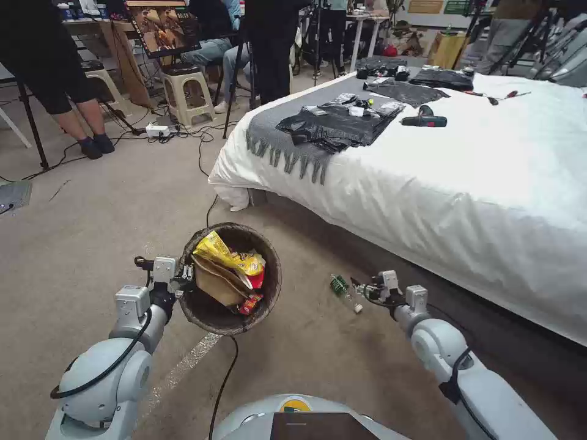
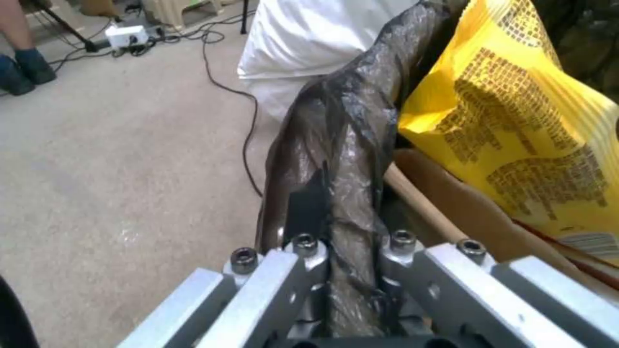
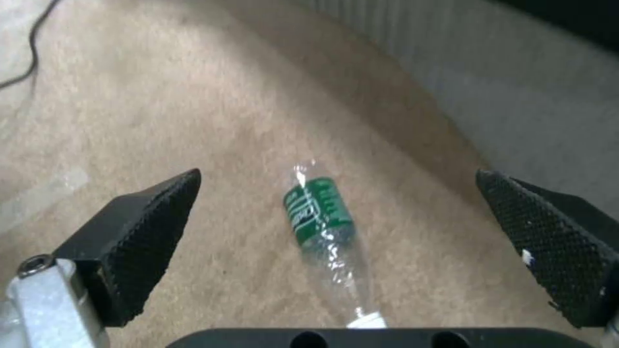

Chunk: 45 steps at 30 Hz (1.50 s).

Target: Pick up the trash bin, then pick up the garbage from the floor and place it into the trash bin.

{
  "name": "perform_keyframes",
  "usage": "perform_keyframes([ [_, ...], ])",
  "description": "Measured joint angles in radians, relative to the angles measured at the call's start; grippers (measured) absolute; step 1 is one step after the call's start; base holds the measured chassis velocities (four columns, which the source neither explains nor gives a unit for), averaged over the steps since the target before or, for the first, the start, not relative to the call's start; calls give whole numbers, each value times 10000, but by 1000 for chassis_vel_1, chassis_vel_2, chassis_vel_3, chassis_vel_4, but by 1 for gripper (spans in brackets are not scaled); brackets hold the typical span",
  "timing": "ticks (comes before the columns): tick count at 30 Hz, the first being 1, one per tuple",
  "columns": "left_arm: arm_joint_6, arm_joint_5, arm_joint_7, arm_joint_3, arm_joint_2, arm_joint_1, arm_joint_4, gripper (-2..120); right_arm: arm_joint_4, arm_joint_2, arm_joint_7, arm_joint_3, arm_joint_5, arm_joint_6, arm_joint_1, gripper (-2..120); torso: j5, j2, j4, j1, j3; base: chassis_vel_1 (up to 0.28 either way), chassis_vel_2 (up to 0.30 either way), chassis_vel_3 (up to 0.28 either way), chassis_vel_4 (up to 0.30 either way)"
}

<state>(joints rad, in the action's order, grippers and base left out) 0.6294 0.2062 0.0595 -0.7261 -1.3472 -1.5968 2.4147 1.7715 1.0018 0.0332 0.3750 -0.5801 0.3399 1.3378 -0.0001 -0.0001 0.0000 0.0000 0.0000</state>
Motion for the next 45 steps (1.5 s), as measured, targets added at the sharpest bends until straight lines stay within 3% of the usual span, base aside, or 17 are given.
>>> perform_keyframes([
  [10, -6, 7, -1, -44, 13, 10, -16, 3, -1593, 467, -27, -955, 402, -37, -975, 100, 0, 0, 0, 0, 0, 0, 0, 0, 0],
  [45, -22, -2, 13, 44, -35, 89, -121, 3, -5949, 2082, -414, -2373, 1109, -403, -3663, 100, 0, 1, -1, 0, 1, 0, 0, 0, 0],
])
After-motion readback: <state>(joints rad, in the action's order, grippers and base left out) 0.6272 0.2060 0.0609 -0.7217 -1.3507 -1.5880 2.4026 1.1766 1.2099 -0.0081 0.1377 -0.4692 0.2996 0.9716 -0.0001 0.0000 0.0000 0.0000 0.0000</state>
